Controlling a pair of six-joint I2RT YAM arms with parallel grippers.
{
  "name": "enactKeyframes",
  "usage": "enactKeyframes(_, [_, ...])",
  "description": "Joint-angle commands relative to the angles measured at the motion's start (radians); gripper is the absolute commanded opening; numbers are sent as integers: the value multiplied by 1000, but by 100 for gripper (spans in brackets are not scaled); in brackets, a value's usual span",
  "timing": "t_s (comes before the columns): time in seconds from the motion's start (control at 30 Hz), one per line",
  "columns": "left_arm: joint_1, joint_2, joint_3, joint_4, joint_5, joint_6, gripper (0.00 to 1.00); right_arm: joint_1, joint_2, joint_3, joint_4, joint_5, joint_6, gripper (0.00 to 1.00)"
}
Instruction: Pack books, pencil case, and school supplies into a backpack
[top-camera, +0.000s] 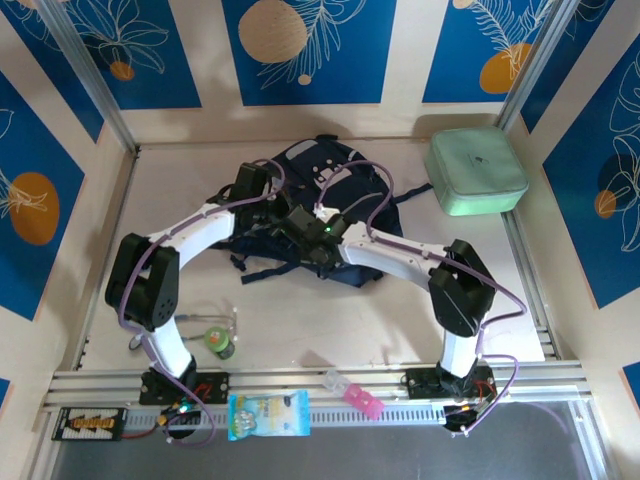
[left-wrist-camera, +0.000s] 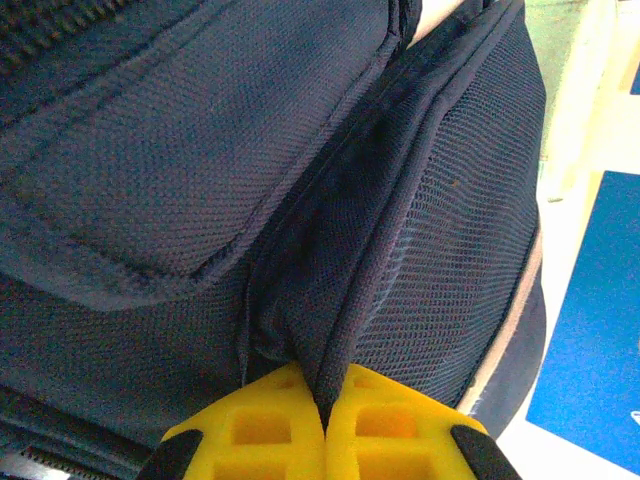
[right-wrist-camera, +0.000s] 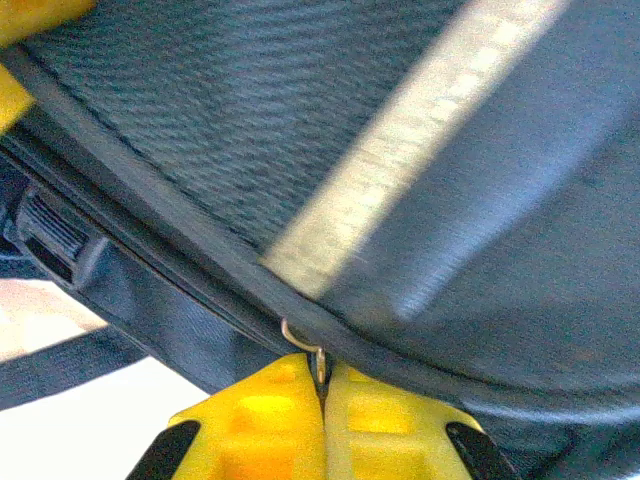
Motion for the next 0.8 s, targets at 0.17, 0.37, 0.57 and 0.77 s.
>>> enactKeyframes(0.17, [67,-20,54,-22,-32,89,0,-9,-118,-128,-196,48,84,7])
enactKeyframes(0.37, [74,-16,64,-29,-27,102,0,-60,-156,-151,-172,60,48,8])
enactKeyframes(0.57, [80,-16,59,-37,-10,112,0,-77,-200,-209,73,-42,-215,16])
enactKeyframes(0.77, [84,-9,59,-30,6,111,0,-124,-217,-274,245,-209,-381,16])
